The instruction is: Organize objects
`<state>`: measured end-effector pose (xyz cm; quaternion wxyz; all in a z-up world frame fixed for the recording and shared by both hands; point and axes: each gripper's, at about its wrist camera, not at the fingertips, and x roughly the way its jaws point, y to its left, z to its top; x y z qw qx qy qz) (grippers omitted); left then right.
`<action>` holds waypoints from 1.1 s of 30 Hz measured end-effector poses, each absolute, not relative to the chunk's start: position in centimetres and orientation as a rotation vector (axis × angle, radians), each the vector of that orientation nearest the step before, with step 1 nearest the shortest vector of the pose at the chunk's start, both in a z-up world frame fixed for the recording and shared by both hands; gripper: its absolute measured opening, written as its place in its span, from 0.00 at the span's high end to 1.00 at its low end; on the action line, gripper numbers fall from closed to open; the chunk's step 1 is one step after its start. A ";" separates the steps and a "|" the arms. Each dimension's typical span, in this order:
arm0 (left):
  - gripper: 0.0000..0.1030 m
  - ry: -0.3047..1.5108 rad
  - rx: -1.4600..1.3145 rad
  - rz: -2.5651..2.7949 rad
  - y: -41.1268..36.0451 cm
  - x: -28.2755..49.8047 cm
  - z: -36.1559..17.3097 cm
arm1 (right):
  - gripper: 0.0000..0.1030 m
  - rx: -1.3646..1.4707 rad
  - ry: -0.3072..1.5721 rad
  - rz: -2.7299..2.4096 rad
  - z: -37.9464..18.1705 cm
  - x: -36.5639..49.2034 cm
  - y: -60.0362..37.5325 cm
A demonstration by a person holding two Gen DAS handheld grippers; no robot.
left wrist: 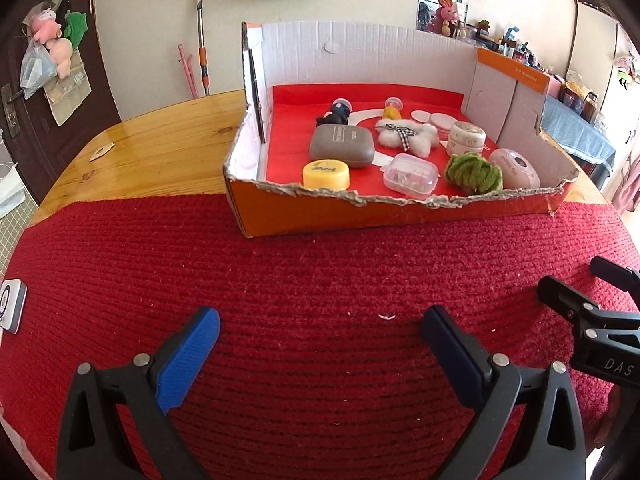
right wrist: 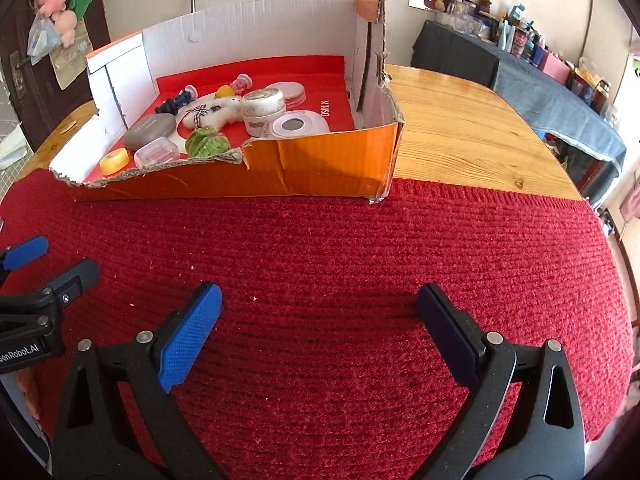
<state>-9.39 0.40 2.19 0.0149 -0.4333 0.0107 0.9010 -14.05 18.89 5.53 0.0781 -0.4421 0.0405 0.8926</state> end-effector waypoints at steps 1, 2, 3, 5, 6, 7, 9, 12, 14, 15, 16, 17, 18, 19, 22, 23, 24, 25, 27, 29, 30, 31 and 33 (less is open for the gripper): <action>0.00 0.023 -1.354 2.805 0.4 -9.4 2.2 | 0.00 -1.326 0.119 2.669 5.5 -14.0 18.9; 0.00 0.014 -1.358 2.806 0.3 -9.5 2.1 | 0.00 -1.328 0.111 2.666 5.5 -14.0 18.8; 0.00 0.013 -1.360 2.807 0.3 -9.6 2.1 | 0.00 -1.327 0.106 2.664 5.5 -14.0 18.8; 0.00 0.016 -1.361 2.811 0.3 -9.6 2.1 | 0.00 -1.326 0.103 2.663 5.5 -13.9 18.8; 0.00 0.017 -1.360 2.811 0.3 -9.6 2.1 | 0.00 -1.327 0.104 2.664 5.4 -13.9 18.8; 0.00 0.018 -1.360 2.810 0.2 -9.7 2.1 | 0.00 -1.327 0.106 2.664 5.4 -13.9 18.8; 0.00 0.019 -1.360 2.810 0.3 -9.8 2.1 | 0.00 -1.326 0.104 2.664 5.4 -13.9 18.8; 0.00 0.026 -1.359 2.812 0.3 -9.9 2.1 | 0.00 -1.327 0.106 2.664 5.4 -13.9 18.8; 0.00 0.025 -1.358 2.812 0.3 -9.9 2.2 | 0.00 -1.326 0.105 2.664 5.4 -13.9 18.8; 0.00 0.025 -1.358 2.812 0.3 -9.9 2.2 | 0.00 -1.326 0.106 2.664 5.4 -13.9 18.8; 0.00 0.025 -1.358 2.812 0.3 -9.9 2.2 | 0.00 -1.327 0.105 2.665 5.4 -13.9 18.8; 0.00 0.026 -1.359 2.812 0.4 -9.9 2.1 | 0.00 -1.326 0.106 2.664 5.4 -13.9 18.8; 0.00 0.026 -1.358 2.812 0.3 -9.9 2.1 | 0.00 -1.326 0.106 2.664 5.4 -14.0 18.8; 0.00 0.025 -1.358 2.812 0.3 -9.9 2.1 | 0.00 -1.326 0.106 2.665 5.4 -14.0 18.8; 0.00 0.025 -1.357 2.812 0.3 -9.9 2.1 | 0.00 -1.326 0.106 2.664 5.4 -14.0 18.8; 0.00 0.026 -1.357 2.812 0.3 -9.9 2.1 | 0.00 -1.326 0.106 2.664 5.4 -14.0 18.8; 0.00 0.025 -1.358 2.812 0.3 -9.9 2.1 | 0.00 -1.326 0.107 2.664 5.4 -14.0 18.8; 0.00 0.025 -1.358 2.812 0.3 -9.9 2.1 | 0.00 -1.326 0.106 2.664 5.4 -14.0 18.8; 0.00 0.025 -1.358 2.812 0.3 -9.9 2.1 | 0.00 -1.326 0.107 2.665 5.4 -13.9 18.8; 0.00 0.025 -1.357 2.812 0.3 -9.9 2.1 | 0.00 -1.326 0.106 2.665 5.4 -14.0 18.8; 0.00 0.026 -1.358 2.812 0.3 -9.9 2.1 | 0.00 -1.326 0.107 2.665 5.4 -13.9 18.8; 0.00 0.025 -1.358 2.812 0.3 -9.9 2.1 | 0.00 -1.326 0.106 2.665 5.4 -14.0 18.8; 0.00 0.025 -1.357 2.812 0.3 -9.9 2.1 | 0.00 -1.326 0.107 2.665 5.4 -13.9 18.8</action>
